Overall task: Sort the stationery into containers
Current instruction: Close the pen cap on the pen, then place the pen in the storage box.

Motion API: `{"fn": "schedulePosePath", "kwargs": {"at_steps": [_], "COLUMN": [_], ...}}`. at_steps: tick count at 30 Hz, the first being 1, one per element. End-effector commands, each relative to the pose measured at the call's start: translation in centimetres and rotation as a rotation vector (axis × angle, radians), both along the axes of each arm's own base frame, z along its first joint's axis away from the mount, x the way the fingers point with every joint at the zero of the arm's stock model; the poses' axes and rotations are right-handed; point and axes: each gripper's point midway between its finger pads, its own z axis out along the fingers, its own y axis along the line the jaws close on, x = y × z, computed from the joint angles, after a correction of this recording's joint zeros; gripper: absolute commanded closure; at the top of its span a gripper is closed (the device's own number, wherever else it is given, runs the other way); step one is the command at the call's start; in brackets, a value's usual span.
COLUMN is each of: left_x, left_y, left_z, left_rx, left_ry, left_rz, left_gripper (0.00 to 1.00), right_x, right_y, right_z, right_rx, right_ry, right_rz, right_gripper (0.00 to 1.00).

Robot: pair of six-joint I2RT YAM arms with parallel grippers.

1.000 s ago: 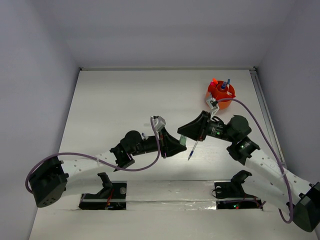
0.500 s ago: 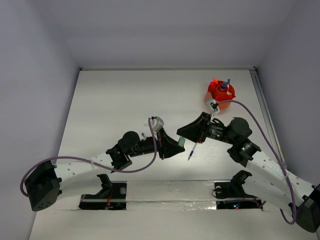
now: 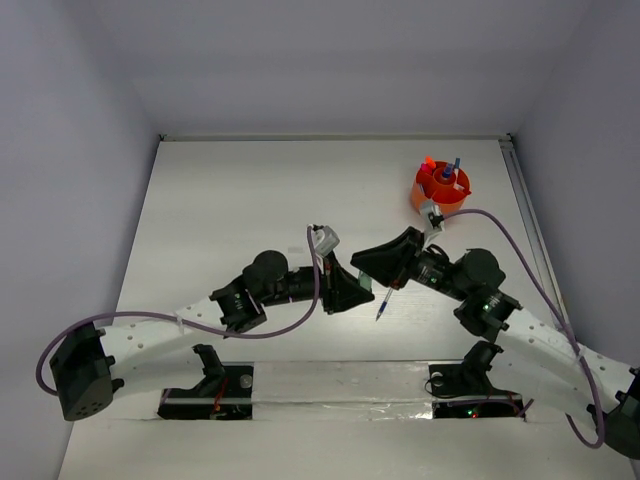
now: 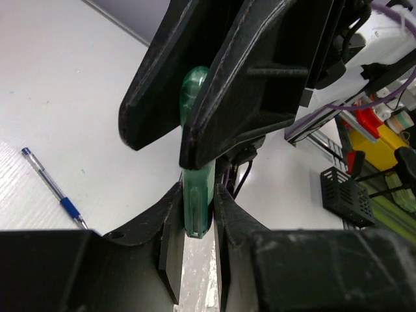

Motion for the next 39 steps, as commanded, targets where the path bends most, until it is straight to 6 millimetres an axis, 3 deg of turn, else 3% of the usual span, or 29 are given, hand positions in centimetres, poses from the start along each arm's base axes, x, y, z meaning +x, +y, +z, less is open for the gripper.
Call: {"fn": "schedulePosePath", "kwargs": {"at_steps": [1, 11, 19, 28, 31, 34, 36, 37, 38, 39], "left_x": [4.0, 4.7, 5.4, 6.0, 6.3, 6.6, 6.7, 6.7, 6.6, 6.4], "left_y": [2.4, 4.8, 5.2, 4.8, 3.9, 2.9, 2.5, 2.5, 2.5, 2.6], "left_z": [15.1, 16.9, 17.1, 17.4, 15.6, 11.8, 8.5, 7.4, 5.3, 4.7], "left_rx": [-0.390, -0.393, -0.395, -0.381, -0.344, -0.268, -0.212, -0.192, -0.157, -0.147], "left_ry": [-0.225, -0.267, -0.270, -0.281, -0.247, -0.188, -0.127, -0.107, -0.076, -0.070], "left_rz": [0.223, 0.295, 0.297, 0.291, 0.270, 0.248, 0.239, 0.238, 0.236, 0.233], "left_gripper": [1.00, 1.00, 1.00, 1.00, 1.00, 1.00, 0.93, 0.89, 0.78, 0.71], "right_x": [-4.4, -4.9, -6.5, -7.0, -4.8, -1.5, 0.1, 1.6, 2.3, 2.9], "right_y": [1.2, 0.7, 0.3, 0.5, 0.7, 0.8, 0.6, 0.4, 0.5, 0.4], "right_z": [-9.4, -11.8, -15.6, -16.0, -14.1, -10.8, -9.4, -6.9, -6.4, -5.8], "right_rx": [-0.236, -0.274, -0.327, -0.332, -0.303, -0.258, -0.256, -0.229, -0.234, -0.239], "right_ry": [0.186, 0.235, 0.335, 0.355, 0.328, 0.287, 0.278, 0.241, 0.236, 0.228], "right_rz": [0.188, 0.192, 0.225, 0.230, 0.117, -0.043, -0.125, -0.196, -0.228, -0.255], "right_gripper": [1.00, 1.00, 1.00, 1.00, 1.00, 1.00, 1.00, 1.00, 1.00, 1.00]}}
